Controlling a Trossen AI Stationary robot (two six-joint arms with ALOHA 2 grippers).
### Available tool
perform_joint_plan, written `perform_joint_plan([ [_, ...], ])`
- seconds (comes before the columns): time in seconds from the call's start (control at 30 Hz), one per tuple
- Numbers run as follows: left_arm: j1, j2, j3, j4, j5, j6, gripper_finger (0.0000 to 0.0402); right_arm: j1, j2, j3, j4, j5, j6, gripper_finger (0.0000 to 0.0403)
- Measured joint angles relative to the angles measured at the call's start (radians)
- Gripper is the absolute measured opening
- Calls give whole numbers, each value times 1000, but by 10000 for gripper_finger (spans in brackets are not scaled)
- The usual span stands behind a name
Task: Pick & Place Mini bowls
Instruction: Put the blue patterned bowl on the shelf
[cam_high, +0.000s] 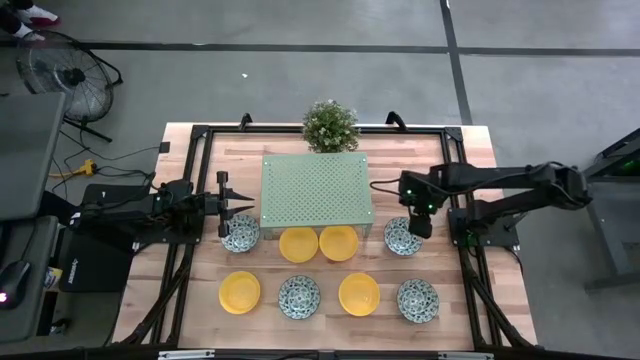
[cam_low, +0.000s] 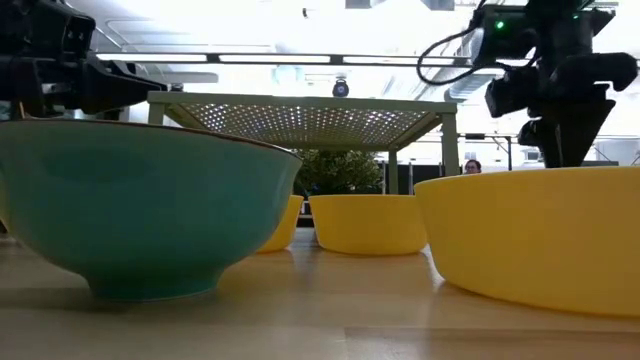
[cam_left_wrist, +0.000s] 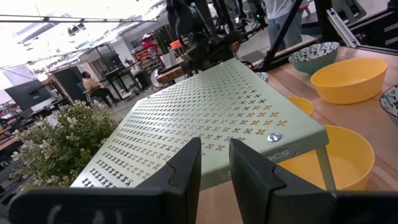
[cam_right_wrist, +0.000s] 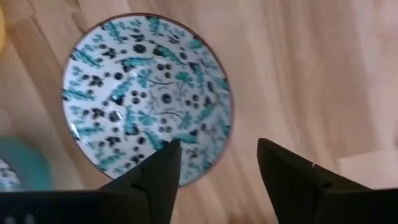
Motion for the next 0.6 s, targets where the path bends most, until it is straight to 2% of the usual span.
perform_joint_plan([
  [0.2, 0, 0, 0, 0, 0, 0, 78, 0, 89, 0, 15, 21, 43, 204],
  [0.43, 0, 0, 0, 0, 0, 0, 78, 0, 167, 0, 39, 50, 215, 190],
  [0.6, 0, 0, 0, 0, 0, 0, 78, 0, 191, 1, 46, 90, 256, 178],
])
